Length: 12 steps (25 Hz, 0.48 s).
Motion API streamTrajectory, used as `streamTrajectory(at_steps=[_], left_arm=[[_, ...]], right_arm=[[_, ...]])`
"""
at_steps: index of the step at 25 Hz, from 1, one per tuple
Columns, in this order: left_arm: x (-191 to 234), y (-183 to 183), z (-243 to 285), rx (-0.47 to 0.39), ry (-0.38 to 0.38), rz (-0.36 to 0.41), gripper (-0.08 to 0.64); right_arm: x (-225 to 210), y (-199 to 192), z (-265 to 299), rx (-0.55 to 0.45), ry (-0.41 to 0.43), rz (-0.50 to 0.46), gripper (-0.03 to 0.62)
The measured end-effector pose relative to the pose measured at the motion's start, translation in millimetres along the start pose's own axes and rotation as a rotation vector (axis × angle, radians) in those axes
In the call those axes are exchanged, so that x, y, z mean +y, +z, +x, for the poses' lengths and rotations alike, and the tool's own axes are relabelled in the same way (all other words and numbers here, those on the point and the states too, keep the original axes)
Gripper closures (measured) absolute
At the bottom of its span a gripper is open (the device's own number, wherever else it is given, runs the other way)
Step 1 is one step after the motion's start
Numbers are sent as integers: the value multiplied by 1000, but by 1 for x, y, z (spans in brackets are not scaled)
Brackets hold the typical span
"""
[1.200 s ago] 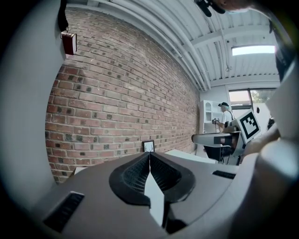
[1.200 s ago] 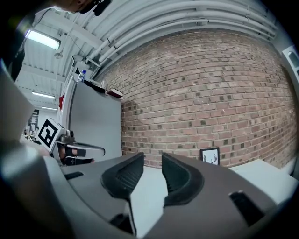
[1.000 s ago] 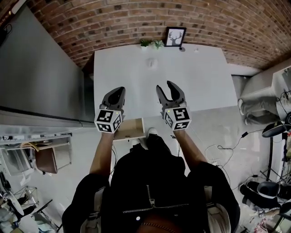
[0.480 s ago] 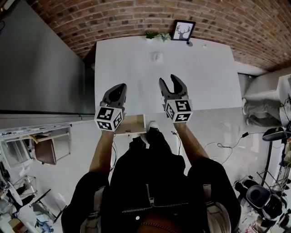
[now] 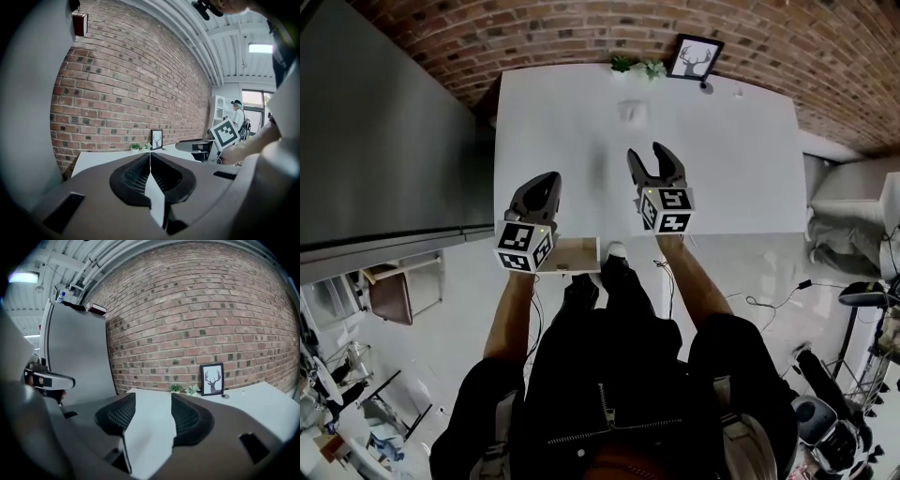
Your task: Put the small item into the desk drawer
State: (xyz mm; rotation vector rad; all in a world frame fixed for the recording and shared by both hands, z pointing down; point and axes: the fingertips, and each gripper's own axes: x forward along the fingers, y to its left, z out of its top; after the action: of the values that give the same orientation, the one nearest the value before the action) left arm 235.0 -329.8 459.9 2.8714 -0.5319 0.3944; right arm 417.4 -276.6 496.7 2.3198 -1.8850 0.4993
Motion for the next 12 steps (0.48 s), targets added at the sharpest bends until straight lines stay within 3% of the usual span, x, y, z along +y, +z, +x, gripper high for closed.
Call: streamTrajectory(at_steps=[12], left_arm=[[18, -22, 10, 43, 79, -61, 538]], right_arm=[[-40, -46, 72, 156, -17, 10, 351]])
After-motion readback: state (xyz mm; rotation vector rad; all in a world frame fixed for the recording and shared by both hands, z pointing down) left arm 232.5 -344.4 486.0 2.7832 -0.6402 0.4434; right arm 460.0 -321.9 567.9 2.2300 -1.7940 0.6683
